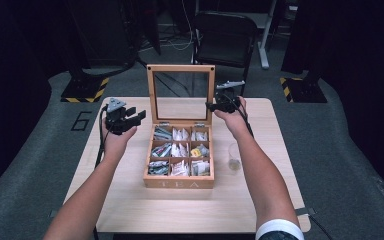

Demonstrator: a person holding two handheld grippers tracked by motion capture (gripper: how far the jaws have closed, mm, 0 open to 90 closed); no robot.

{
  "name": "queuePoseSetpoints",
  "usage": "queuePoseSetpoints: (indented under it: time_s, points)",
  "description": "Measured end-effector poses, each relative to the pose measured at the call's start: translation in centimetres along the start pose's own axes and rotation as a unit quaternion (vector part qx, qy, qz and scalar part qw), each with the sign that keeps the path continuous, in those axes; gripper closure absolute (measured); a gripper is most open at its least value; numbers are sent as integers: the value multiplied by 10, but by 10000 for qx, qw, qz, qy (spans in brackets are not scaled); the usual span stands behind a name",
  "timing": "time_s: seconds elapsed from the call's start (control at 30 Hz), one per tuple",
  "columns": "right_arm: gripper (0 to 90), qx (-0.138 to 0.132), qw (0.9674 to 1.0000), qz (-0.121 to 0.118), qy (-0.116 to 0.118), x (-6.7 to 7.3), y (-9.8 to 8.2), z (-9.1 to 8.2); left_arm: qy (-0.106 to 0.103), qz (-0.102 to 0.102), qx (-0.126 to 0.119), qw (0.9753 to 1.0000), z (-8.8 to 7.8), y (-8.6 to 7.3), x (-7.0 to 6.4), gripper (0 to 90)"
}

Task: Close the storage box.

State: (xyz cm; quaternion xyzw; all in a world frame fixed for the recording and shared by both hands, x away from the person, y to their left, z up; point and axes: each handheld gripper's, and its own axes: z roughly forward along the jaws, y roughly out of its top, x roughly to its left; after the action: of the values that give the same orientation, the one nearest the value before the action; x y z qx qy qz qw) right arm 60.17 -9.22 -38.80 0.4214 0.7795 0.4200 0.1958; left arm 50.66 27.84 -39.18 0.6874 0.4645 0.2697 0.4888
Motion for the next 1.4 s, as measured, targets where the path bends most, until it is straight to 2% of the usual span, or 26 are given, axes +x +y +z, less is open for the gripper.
queuePoseSetpoints:
  time_s: [0.27, 0.33, 0.37, 0.47, 0.5, 0.67, 0.7, 0.73, 0.77, 0.83, 0.9, 1.1, 1.3, 1.4]
  points:
    - [474, -171, 9997, -87, 130, 4, 4, 2, -6, -17, 13, 10000, -2, 0, 0, 511]
    - [462, -129, 9997, -124, 144, 7, 7, 2, -14, 15, 33, 10000, -2, 0, -1, 511]
    - [461, -109, 9996, -224, 112, 7, 9, 2, -14, 15, 33, 10000, -2, 0, -1, 511]
    - [460, -63, 9997, -220, 78, 8, 12, 2, -4, -5, 0, 10000, -2, 0, -1, 511]
    - [460, -49, 9999, -141, 75, 9, 13, 2, -10, -9, -3, 10000, -2, 0, -1, 511]
    - [528, -94, 9999, -92, 65, 6, 15, 1, -14, 11, 4, 10000, -3, 0, 0, 511]
    - [583, -61, 9999, -116, 26, 6, 15, -1, -11, 8, 6, 10000, -3, 0, 0, 511]
    - [583, -61, 9999, -116, 26, 6, 15, -1, -3, -14, -4, 10000, -3, 0, 0, 511]
    - [632, -31, 10000, -66, 16, 4, 16, -3, -8, 8, 6, 10000, -3, 0, 0, 511]
    - [637, -26, 9999, -74, 66, 2, 16, -4, -11, 21, 6, 10000, -3, 0, 0, 511]
    - [644, -24, 9999, 29, 144, 1, 16, -6, -13, 13, 3, 10000, -3, 0, 0, 511]
    - [650, -8, 9999, -50, 141, 5, 15, -12, 10, -21, -43, 10000, -3, 1, 0, 512]
    - [653, -79, 9998, -97, 185, 7, 12, -16, -11, 29, -31, 10000, -2, 6, -2, 514]
    - [655, -153, 9996, -95, 202, 9, 9, -19, -15, 61, -90, 9999, -4, 14, -5, 514]
